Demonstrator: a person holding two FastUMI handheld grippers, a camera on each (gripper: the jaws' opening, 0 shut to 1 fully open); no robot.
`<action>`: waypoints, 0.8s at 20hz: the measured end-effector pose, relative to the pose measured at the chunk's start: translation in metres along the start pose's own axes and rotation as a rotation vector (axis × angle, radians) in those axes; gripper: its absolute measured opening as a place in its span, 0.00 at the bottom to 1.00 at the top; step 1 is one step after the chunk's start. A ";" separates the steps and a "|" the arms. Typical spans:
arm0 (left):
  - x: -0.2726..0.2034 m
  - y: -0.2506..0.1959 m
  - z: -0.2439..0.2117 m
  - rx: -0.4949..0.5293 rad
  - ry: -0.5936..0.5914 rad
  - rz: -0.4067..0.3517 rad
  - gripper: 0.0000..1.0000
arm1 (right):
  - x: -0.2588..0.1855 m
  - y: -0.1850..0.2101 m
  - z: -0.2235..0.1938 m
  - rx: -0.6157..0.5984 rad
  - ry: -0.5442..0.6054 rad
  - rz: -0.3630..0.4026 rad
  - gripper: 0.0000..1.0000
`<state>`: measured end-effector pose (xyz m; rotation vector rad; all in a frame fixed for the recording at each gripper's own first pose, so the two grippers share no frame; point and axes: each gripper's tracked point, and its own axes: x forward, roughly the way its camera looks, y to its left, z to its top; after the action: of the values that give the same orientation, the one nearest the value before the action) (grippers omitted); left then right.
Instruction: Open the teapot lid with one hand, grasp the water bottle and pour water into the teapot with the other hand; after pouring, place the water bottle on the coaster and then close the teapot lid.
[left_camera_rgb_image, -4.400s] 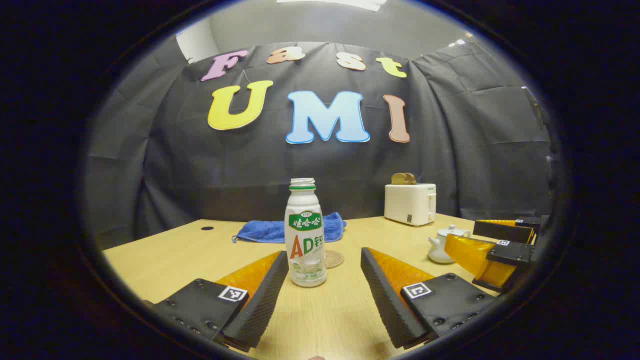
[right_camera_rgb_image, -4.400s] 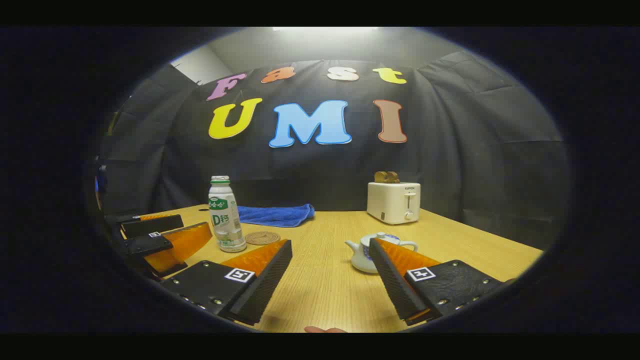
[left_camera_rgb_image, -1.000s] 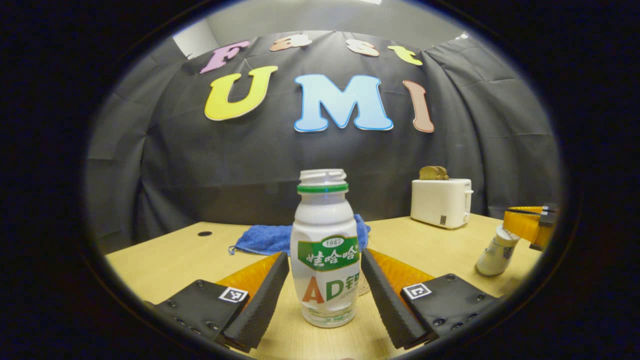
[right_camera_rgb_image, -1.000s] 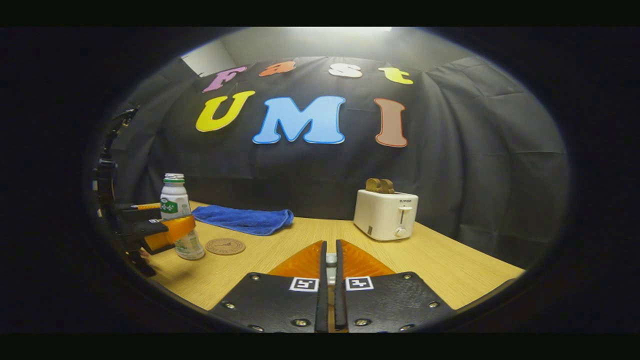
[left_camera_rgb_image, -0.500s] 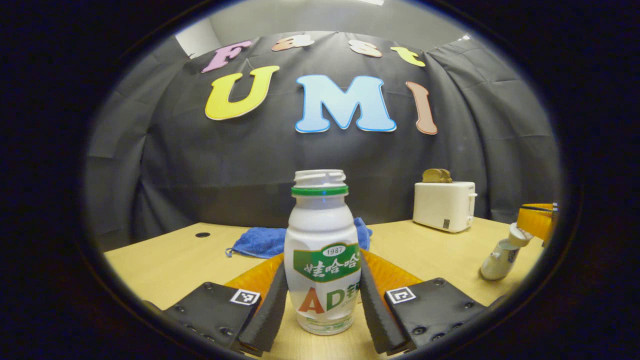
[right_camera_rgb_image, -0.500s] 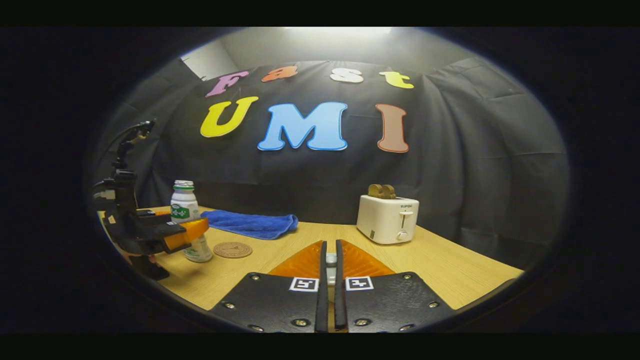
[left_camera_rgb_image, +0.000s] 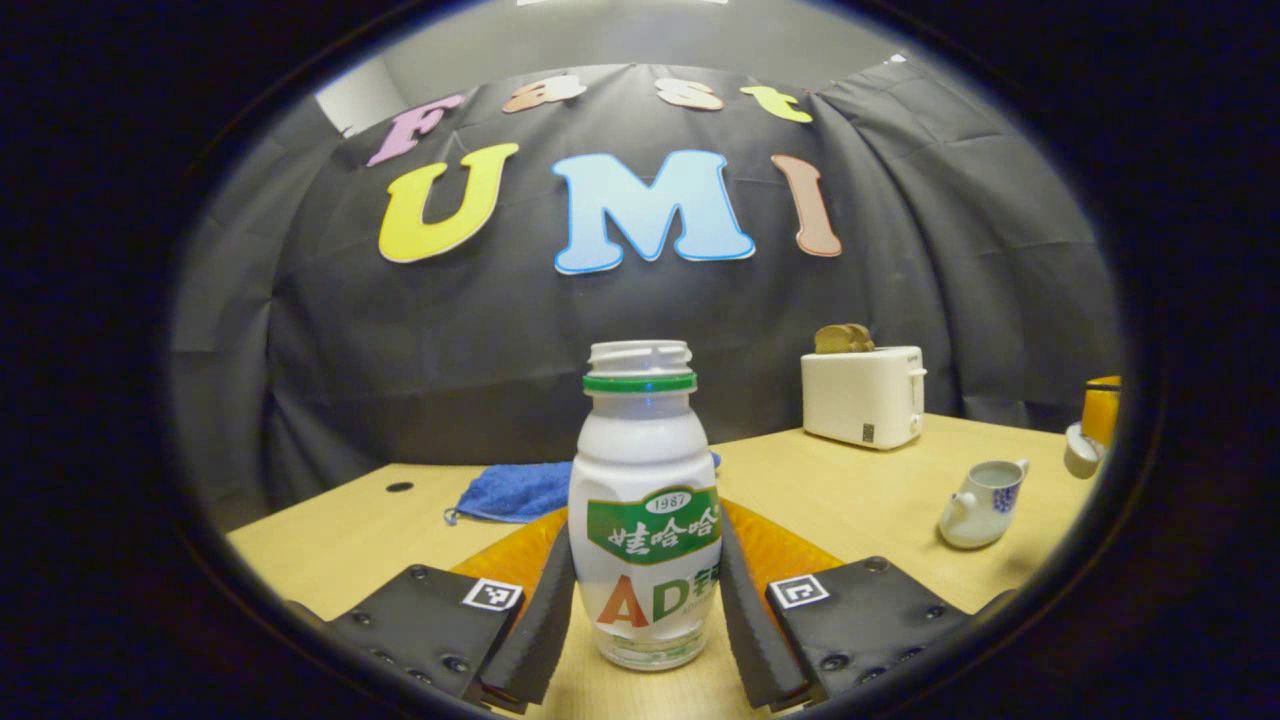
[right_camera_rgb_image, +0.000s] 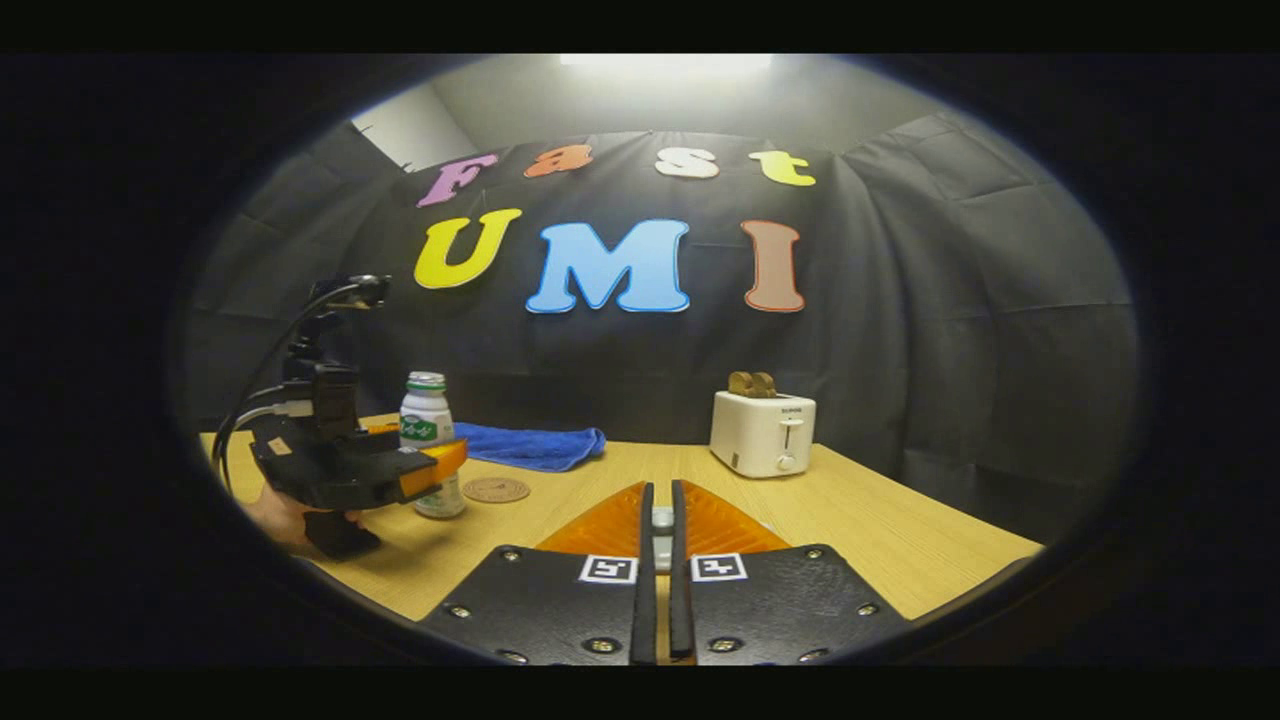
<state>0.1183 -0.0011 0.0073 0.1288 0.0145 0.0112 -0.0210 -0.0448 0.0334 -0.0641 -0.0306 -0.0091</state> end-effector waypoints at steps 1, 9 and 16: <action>0.000 -0.005 0.003 0.022 -0.004 -0.010 0.79 | -0.007 -0.002 -0.001 -0.001 0.003 -0.001 0.05; 0.007 -0.050 -0.003 0.330 0.058 -0.070 0.75 | -0.060 -0.005 -0.025 0.042 0.052 -0.003 0.05; 0.005 -0.097 0.006 0.649 0.015 -0.098 0.79 | -0.082 -0.011 -0.036 0.076 0.067 -0.011 0.05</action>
<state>0.1245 -0.0979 0.0005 0.7765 0.0392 -0.0917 -0.1024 -0.0578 -0.0040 0.0124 0.0351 -0.0212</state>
